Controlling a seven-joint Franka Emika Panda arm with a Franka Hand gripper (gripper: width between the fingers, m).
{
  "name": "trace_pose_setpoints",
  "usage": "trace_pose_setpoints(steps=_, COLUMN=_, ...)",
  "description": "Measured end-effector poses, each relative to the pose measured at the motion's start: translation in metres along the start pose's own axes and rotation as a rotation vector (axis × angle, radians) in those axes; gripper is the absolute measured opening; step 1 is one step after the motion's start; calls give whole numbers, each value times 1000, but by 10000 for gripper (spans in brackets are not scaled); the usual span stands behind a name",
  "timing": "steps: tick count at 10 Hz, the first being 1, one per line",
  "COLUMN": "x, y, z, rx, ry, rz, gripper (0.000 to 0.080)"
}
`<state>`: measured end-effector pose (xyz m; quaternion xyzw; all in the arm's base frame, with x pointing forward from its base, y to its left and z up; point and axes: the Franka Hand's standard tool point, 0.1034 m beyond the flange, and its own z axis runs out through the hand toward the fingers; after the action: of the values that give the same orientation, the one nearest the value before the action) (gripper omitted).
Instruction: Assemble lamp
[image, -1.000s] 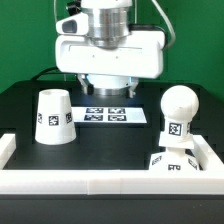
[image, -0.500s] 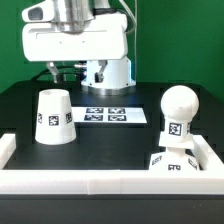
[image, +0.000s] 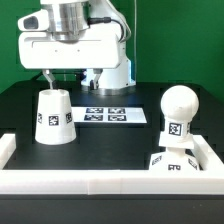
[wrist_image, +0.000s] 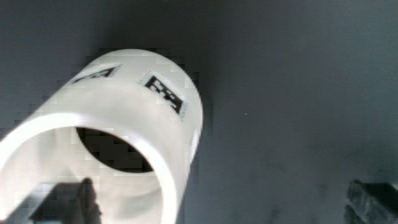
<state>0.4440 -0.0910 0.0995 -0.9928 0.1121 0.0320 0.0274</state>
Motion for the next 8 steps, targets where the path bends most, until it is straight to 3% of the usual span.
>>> trace_pose_setpoints(steps=6, x=3, y=3, z=20, rx=-24, ry=-31, rz=-5, gripper=698)
trace_pose_setpoints(steps=8, x=3, y=3, z=20, rx=-24, ry=-31, rz=-6, gripper=445)
